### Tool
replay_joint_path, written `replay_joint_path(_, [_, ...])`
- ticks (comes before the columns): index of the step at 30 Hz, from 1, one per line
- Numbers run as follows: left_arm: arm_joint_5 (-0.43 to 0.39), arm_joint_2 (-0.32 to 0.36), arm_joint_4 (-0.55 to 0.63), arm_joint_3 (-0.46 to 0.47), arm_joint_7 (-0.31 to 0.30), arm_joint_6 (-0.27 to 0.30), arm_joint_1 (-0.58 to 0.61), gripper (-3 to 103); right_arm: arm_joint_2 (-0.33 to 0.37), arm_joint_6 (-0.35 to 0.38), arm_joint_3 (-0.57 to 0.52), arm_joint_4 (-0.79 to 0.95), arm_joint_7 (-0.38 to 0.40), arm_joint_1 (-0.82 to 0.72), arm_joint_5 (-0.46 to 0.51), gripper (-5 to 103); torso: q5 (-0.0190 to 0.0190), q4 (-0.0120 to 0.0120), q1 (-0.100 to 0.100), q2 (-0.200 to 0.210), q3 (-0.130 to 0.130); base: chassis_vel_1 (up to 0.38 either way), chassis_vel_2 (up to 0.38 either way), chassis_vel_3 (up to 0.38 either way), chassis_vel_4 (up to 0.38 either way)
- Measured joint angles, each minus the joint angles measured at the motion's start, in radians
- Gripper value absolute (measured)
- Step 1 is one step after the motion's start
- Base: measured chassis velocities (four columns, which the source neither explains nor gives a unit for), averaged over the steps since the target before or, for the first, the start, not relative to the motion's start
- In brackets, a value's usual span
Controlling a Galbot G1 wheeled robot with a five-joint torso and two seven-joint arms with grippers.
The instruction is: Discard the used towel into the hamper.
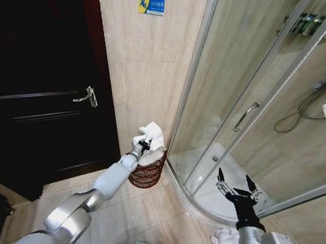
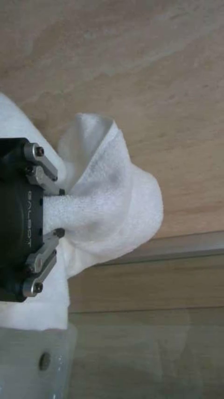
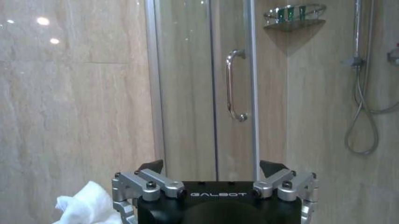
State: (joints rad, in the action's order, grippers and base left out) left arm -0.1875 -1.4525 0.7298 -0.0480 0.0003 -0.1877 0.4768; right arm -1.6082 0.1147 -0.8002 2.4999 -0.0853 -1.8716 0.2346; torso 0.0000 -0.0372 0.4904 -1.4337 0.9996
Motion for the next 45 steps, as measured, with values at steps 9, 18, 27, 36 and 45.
replay_joint_path(9, [-0.001,0.004,-0.003,-0.004,-0.006,0.011,-0.009,53,0.0,-0.004,0.001,0.0,-0.004,0.003,0.002,100,0.0,0.0,0.0,0.0,0.0,0.0,0.0,0.0,0.0])
replay_joint_path(18, [-0.003,0.006,-0.004,-0.008,-0.005,0.012,-0.011,81,0.0,-0.004,-0.001,0.0,-0.003,0.002,0.005,100,0.0,0.0,0.0,0.0,0.0,0.0,0.0,0.0,0.0])
replay_joint_path(27, [-0.032,0.046,0.094,0.007,-0.009,-0.006,0.048,100,0.0,-0.004,0.0,0.0,-0.003,0.002,0.008,100,0.0,0.0003,0.0,0.0,0.0,0.0,0.0,0.0,0.0])
replay_joint_path(36, [-0.116,0.193,0.557,0.138,0.018,0.086,0.33,100,0.0,0.036,0.004,0.0,-0.019,0.023,0.009,100,-0.0001,-0.0001,0.0,0.0,0.0,0.0,0.0,0.0,0.0])
replay_joint_path(45, [-0.155,0.243,1.003,0.382,-0.02,0.147,0.64,100,0.045,0.11,-0.002,0.0,-0.022,0.071,0.053,100,-0.0003,0.0,0.0,0.0,0.0,0.0,0.0,0.0,0.0])
